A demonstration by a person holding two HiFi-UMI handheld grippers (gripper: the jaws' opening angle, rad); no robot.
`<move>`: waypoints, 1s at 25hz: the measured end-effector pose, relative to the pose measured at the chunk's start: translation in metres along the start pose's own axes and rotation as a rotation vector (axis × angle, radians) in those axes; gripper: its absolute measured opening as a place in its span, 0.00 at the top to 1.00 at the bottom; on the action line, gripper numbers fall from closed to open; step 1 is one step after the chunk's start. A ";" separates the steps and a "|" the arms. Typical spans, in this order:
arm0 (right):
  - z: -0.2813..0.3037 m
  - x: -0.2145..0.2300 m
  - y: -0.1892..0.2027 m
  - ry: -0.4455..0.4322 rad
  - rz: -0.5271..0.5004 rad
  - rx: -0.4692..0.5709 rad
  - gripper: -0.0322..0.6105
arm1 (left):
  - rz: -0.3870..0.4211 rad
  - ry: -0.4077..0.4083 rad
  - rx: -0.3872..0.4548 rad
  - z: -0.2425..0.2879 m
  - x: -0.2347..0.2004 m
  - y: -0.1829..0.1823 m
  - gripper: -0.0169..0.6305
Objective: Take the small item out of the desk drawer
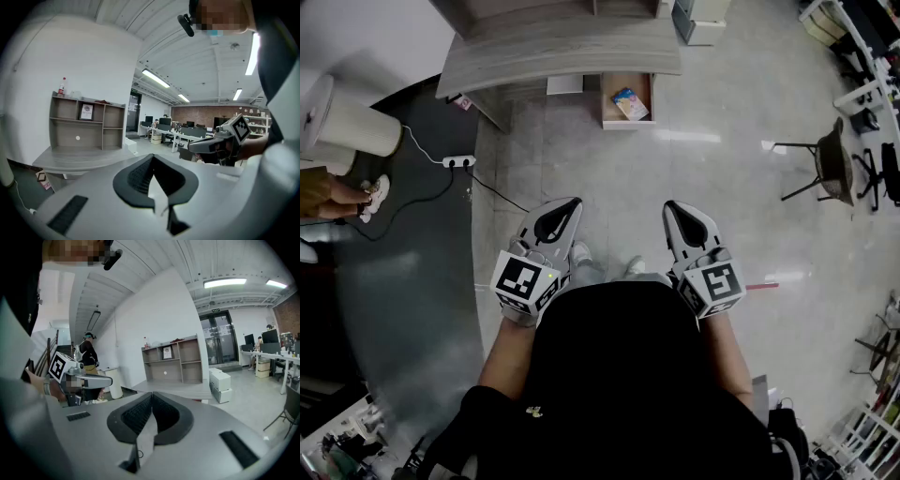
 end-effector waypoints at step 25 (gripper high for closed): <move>0.157 -0.042 -0.045 0.045 -0.019 -0.049 0.95 | -0.054 0.068 -0.012 -0.016 -0.166 0.013 0.96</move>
Point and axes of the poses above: the fingertips, and each gripper's own axes: z forward along the fingers, x to its right, y out of its underside, the point moved 3 cm from there along -z, backward along the fingers, and after that the axes turned 10 degrees about -x, right-handed, at the moved point
